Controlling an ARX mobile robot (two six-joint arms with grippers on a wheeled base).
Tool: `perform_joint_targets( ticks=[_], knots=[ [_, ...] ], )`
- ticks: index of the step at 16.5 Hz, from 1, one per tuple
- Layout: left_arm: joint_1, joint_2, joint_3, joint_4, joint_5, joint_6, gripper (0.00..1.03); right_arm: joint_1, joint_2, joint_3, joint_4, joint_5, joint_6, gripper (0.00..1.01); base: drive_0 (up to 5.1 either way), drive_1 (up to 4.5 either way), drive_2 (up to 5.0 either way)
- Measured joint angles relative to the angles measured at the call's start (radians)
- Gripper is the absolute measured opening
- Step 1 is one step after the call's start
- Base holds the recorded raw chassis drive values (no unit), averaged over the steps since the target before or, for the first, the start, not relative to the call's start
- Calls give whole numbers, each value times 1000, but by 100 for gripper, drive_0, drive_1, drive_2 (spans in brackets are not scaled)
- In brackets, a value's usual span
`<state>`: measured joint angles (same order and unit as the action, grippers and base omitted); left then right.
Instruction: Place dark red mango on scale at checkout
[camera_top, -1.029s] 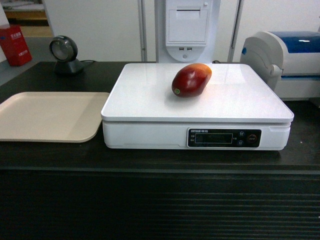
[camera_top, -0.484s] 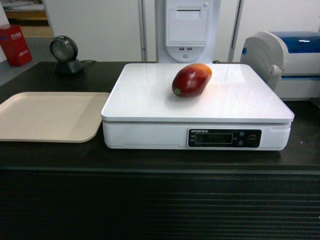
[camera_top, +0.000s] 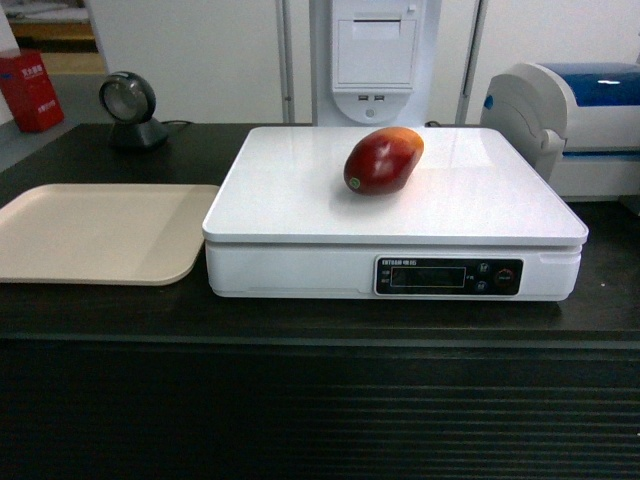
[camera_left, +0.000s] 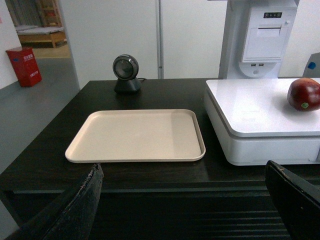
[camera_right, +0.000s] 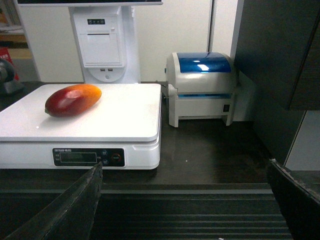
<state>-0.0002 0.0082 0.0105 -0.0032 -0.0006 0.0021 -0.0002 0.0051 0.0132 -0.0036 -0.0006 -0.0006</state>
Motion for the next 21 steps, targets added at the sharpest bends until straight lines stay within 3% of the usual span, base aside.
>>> perform_joint_targets(
  ticks=[21],
  knots=[
    [0,0,0,1,0,0,98,0,0,0,2,0,0,98,0,0,0]
  ],
)
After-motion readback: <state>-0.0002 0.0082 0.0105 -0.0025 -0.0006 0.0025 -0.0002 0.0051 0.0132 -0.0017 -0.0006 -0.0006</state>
